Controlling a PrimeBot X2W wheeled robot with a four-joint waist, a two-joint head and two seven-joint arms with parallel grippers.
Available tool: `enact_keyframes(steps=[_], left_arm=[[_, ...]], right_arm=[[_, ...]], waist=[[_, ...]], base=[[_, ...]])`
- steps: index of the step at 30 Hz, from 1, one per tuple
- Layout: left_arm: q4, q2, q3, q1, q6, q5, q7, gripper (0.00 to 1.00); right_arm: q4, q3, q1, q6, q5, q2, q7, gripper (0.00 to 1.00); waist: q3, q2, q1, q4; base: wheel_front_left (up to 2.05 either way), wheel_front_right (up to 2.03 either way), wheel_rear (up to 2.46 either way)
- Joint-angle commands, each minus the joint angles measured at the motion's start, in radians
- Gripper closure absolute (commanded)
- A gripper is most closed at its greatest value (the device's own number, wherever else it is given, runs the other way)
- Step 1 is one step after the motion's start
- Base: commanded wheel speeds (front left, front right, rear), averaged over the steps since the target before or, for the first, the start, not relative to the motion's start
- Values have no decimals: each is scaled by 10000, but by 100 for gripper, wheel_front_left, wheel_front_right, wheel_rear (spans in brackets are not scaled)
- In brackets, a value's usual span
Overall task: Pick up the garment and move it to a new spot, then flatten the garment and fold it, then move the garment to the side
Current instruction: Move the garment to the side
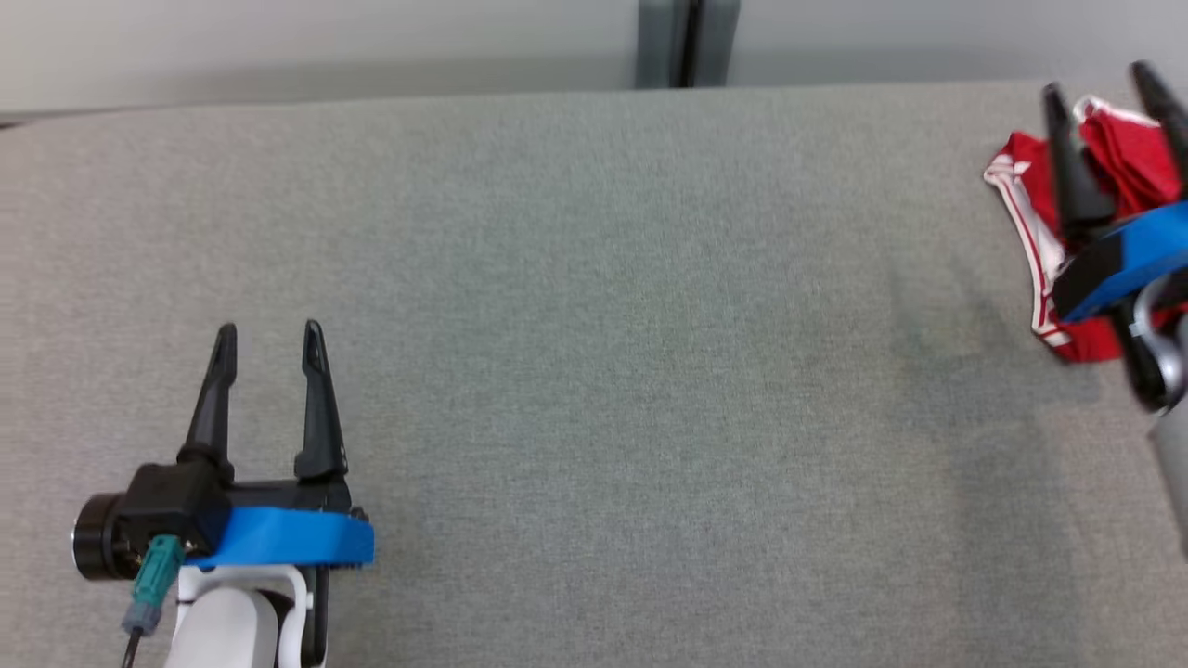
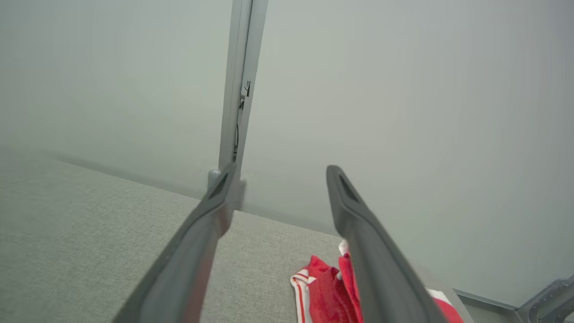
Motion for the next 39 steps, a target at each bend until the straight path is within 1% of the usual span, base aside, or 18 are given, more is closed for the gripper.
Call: enact_keyframes(steps=[1, 6, 15, 23, 26, 30, 35, 39], left_arm=[[48, 58, -5, 134, -2, -24, -31, 0], [198, 53, -18, 549, 26, -92, -36, 0], [390, 14, -203, 992, 25, -170, 24, 0], [481, -15, -348, 1217, 47, -251, 106, 0], [563, 31, -343, 1267, -3, -335, 98, 0], [589, 83, -331, 1334, 62, -377, 105, 0], [537, 116, -291, 1429, 147, -439, 162, 0], [490, 142, -273, 1500, 187, -496, 197, 0]], right_arm=[[-148, 28, 263, 3, -56, 178, -91, 0], [-759, -4, 1166, 3, -17, 1009, -153, 0], [-1983, -501, 3334, 3, -70, 2072, -23, 0], [-3761, -1173, 5267, 4, -351, 2810, 546, 0], [-4459, -1441, 5858, 3, -389, 3082, 779, 0], [-5245, -1785, 6536, 4, -452, 3406, 1063, 0], [-5943, -2183, 7147, 4, -501, 3640, 1322, 0], [-6227, -2385, 7412, 4, -548, 3731, 1458, 0]], waist=[[-263, -1, 3, -44], [-835, -1, 3, 97], [-1611, -1, 3, 124], [-2009, -1, 3, 127], [-2114, -1, 3, 157], [-2217, -1, 3, 209], [-2275, -1, 3, 271], [-2309, -1, 3, 278]], base=[[0, 0, 0], [0, 0, 0], [0, 0, 0], [0, 0, 0], [0, 0, 0], [0, 0, 0], [0, 0, 0], [0, 0, 0]])
